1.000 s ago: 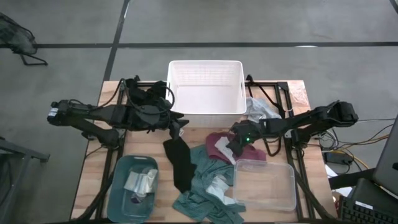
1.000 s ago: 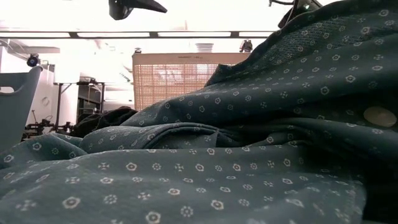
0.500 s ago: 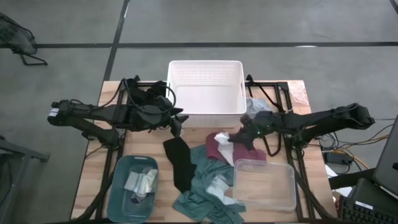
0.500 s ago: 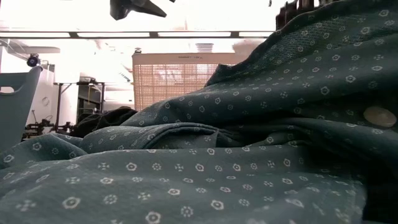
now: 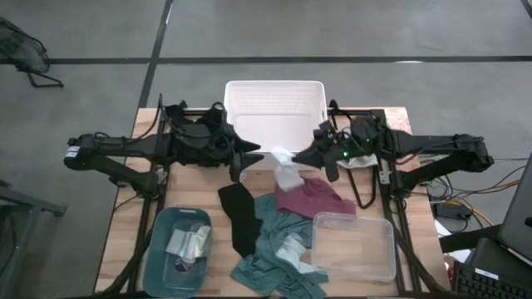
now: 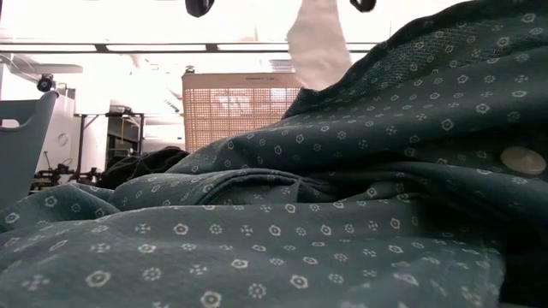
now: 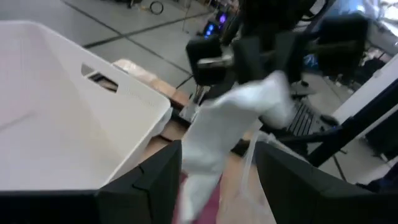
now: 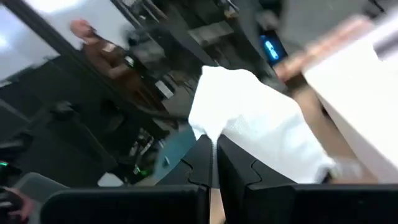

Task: Pick & Place Cloths
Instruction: Put the white sock into the blue bin

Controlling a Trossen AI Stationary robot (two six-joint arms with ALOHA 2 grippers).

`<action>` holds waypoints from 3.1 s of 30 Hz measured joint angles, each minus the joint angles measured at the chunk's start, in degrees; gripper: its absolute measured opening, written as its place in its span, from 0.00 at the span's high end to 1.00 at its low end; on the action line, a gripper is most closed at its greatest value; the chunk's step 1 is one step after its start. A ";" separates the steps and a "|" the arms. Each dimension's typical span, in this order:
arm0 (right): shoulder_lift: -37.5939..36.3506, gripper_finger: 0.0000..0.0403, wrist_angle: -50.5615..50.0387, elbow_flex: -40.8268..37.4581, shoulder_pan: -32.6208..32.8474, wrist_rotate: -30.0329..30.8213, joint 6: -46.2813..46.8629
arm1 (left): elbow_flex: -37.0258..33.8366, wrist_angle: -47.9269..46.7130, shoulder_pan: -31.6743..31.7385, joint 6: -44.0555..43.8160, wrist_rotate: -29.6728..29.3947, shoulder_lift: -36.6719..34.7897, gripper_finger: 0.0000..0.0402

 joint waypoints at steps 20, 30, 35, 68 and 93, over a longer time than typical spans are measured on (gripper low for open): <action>21.40 0.97 -5.93 29.07 -2.43 -4.83 -6.50 | 0.00 8.60 0.11 2.89 1.21 0.09 0.48; 25.13 0.97 -9.14 36.45 -2.54 -8.10 -8.65 | 0.00 8.82 0.09 1.89 2.29 -0.60 0.74; 24.74 0.96 -9.48 36.80 -2.69 -7.55 -10.92 | 0.00 8.37 0.09 1.92 3.05 -2.60 0.96; 24.01 0.56 -16.29 32.83 -3.90 4.01 -26.46 | -3.49 -37.01 -24.35 -57.04 36.30 -13.89 0.97; 24.02 0.73 -20.62 31.67 -3.87 3.85 -24.92 | -20.47 -36.59 -32.61 -64.59 47.44 -10.79 0.51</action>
